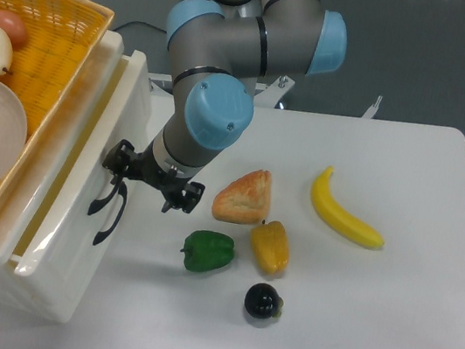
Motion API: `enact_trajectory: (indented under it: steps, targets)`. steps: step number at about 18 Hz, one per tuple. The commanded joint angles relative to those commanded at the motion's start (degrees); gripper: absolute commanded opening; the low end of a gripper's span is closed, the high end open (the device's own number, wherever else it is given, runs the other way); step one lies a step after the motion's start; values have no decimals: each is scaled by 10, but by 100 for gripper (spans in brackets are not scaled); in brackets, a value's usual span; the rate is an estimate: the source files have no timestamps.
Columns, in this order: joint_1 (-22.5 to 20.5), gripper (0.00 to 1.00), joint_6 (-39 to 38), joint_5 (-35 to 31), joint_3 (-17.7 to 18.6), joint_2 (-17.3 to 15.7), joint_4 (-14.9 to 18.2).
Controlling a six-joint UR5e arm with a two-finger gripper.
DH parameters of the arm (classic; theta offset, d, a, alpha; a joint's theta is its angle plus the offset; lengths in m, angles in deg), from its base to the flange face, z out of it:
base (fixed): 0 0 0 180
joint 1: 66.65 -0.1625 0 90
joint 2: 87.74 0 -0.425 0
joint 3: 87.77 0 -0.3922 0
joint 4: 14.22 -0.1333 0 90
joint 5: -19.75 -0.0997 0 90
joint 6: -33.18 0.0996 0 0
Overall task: Slide open the top white drawer
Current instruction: 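Pull the handle away from the cabinet, sliding the drawer out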
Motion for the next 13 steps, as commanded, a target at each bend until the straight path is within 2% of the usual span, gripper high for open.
enact_trajectory:
  steps: [13]
  targets:
    - [-18,100,5,2,-8,3,1]
